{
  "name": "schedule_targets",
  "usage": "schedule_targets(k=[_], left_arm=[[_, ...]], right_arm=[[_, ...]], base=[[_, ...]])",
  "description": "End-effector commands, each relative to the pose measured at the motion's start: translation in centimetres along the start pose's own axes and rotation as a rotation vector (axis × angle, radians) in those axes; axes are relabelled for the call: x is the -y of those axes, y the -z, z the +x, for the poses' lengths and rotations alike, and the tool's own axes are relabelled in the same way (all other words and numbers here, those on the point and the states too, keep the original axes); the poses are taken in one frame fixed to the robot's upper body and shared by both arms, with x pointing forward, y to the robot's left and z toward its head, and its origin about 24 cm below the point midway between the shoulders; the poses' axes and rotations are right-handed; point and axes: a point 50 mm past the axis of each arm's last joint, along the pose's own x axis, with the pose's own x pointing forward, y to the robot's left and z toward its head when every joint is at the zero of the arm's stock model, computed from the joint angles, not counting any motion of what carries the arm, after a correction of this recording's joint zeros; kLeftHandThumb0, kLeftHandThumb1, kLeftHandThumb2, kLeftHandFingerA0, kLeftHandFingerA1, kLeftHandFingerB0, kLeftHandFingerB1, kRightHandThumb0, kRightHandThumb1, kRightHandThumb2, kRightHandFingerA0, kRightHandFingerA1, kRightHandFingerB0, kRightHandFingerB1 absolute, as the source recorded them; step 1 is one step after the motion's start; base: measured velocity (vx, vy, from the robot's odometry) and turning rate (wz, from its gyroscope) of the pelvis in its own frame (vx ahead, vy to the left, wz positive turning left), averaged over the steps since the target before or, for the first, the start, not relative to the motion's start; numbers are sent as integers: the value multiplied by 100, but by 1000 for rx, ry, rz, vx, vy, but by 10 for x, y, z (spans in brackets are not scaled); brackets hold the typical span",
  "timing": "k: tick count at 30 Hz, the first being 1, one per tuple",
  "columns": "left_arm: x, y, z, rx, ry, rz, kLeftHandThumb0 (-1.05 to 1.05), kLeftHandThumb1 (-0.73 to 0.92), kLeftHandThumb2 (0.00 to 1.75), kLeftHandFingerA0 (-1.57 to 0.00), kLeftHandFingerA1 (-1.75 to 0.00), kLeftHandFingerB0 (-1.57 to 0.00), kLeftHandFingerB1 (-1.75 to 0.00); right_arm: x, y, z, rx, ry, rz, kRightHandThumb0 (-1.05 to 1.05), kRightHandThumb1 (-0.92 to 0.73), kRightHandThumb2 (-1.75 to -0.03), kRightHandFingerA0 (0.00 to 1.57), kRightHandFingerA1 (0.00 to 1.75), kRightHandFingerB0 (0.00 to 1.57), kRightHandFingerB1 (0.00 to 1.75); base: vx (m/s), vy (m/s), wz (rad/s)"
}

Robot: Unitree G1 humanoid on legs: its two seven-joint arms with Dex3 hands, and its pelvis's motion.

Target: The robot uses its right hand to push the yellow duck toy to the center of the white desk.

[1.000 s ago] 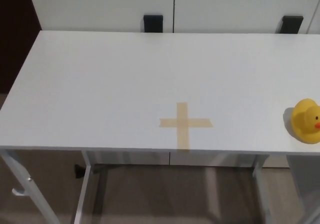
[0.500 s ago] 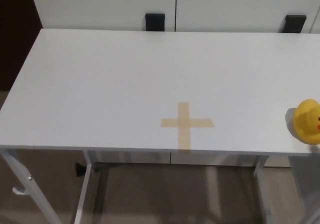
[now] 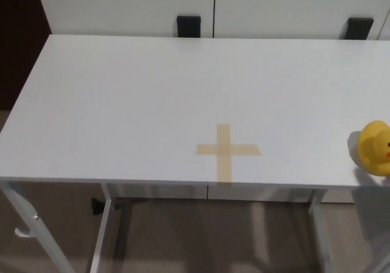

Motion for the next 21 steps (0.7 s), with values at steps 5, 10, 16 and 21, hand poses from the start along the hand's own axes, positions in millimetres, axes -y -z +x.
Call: schedule_targets(k=[5,10,16,21], left_arm=[[-3,-3,0,21,-2,11,-16,59,88,-85,-82,-85,-82],[-4,-5,0,30,-2,15,-13,58,88,-86,-82,-87,-83],[-2,-5,1,24,2,14,-14,59,85,-87,-82,-89,-83],[-1,-5,0,28,5,28,-11,60,88,-85,-83,-86,-83]], right_arm=[[-22,18,0,-71,-35,-30,-35,-58,-114,1,51,0,49],[-34,29,1,-126,-59,-42,-35,-56,-113,1,51,0,48],[-45,28,6,-137,-66,-48,-71,-92,-68,18,39,18,32],[-51,34,5,-168,-68,-36,-72,-92,-70,20,42,18,34]], base=[[0,0,0],[0,0,0],[0,0,0],[0,0,0]])
